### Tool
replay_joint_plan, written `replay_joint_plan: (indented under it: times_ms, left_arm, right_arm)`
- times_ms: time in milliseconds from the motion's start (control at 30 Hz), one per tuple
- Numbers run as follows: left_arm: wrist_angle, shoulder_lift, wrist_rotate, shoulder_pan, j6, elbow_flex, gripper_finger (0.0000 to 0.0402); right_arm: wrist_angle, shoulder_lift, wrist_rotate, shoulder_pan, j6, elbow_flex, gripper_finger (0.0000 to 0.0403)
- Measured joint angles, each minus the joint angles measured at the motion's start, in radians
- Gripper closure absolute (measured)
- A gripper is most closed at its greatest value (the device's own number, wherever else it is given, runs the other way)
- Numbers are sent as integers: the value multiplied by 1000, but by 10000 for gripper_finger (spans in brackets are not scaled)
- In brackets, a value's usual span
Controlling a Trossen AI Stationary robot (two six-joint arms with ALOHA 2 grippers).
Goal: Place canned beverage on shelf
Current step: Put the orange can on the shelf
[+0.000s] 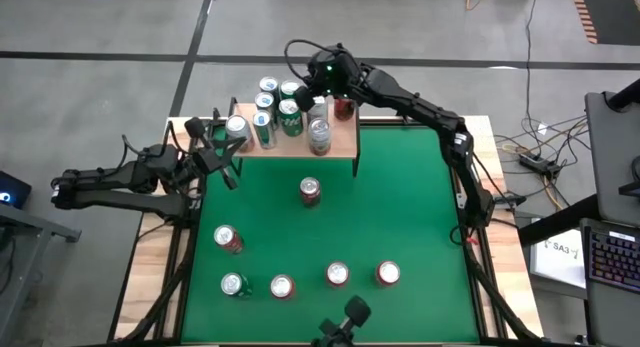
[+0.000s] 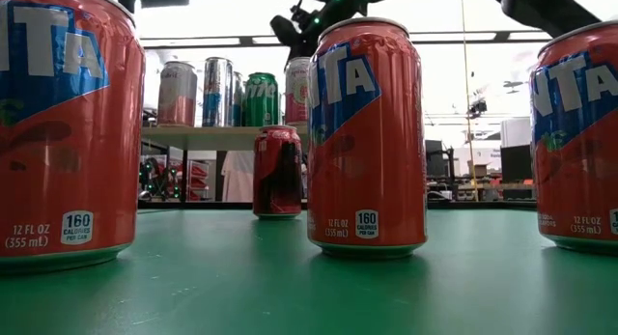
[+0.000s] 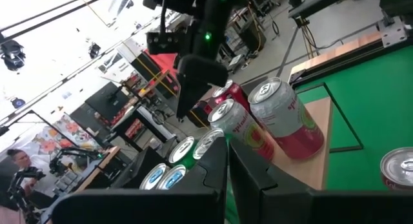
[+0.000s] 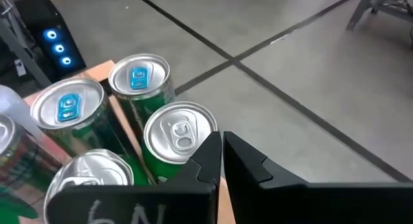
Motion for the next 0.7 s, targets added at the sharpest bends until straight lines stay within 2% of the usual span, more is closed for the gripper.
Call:
replay_joint_plan:
  times_ms: [267, 467, 633, 700]
  left_arm:
    - [0, 0, 0, 0, 0, 0, 402]
    - [-12, 0, 0, 0, 3, 0, 402]
    - [-14, 0, 0, 0, 4, 0, 402]
    - [-14, 0, 0, 0, 5, 0, 402]
  right_arm:
    - [0, 19, -13, 4, -32, 2, 394]
    - [-24, 7, -212, 39, -71, 2, 394]
    - [-85, -8, -206, 74, -72, 2, 394]
    - [-98, -9, -159, 88, -72, 2, 394]
